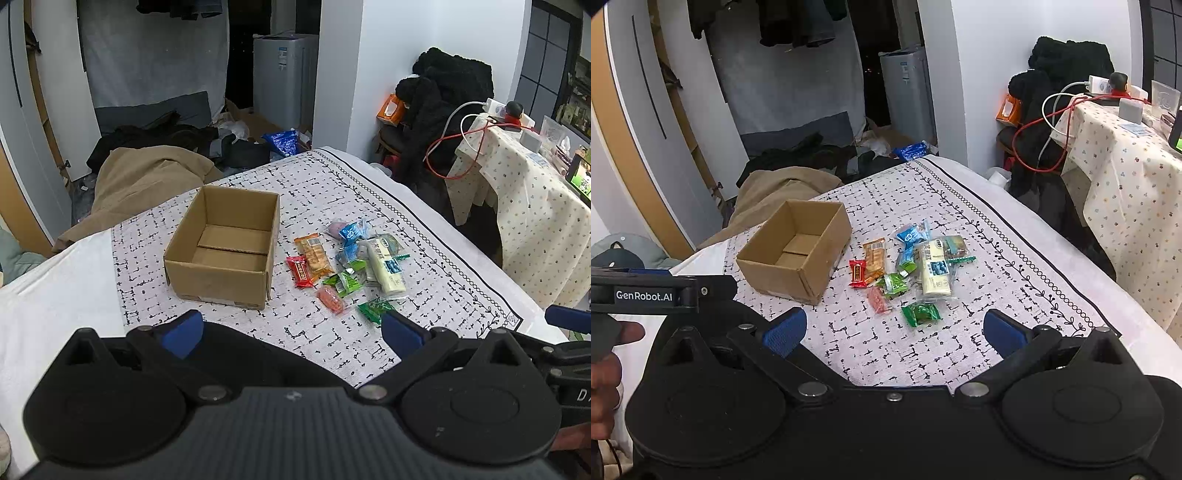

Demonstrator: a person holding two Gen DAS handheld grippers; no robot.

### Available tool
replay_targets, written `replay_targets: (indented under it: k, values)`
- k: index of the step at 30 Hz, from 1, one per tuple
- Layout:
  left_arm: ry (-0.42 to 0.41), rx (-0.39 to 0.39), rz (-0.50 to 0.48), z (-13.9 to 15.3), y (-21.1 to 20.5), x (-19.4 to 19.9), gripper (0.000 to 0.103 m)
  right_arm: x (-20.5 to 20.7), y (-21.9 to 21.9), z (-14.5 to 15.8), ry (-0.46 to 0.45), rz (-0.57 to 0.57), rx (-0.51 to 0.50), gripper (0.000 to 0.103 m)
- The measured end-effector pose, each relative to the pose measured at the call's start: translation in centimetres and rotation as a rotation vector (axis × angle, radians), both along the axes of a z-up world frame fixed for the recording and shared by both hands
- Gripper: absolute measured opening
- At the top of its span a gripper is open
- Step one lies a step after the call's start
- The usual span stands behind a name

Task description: Organize snacks

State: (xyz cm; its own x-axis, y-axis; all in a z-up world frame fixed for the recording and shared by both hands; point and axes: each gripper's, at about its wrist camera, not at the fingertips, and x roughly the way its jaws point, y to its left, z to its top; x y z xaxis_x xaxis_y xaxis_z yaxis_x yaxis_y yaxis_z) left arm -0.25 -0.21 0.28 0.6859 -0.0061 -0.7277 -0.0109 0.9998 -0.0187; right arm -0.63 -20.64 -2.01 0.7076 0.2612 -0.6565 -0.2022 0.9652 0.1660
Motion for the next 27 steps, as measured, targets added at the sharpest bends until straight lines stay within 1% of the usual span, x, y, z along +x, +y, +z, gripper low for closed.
replay_targets:
  k: [13,27]
  values:
    - [-0.002,-0.002,0.000,0.09,0.17,-0.04,0.102,0.12,0.25,0.26,-0.001,0.013,-0.006,0.103]
    - [-0.008,-0.023,0.001,0.26,0.36,-0.17,0.102,0.08,0.43,0.84,-0.009,0.021,-0.012,0.103]
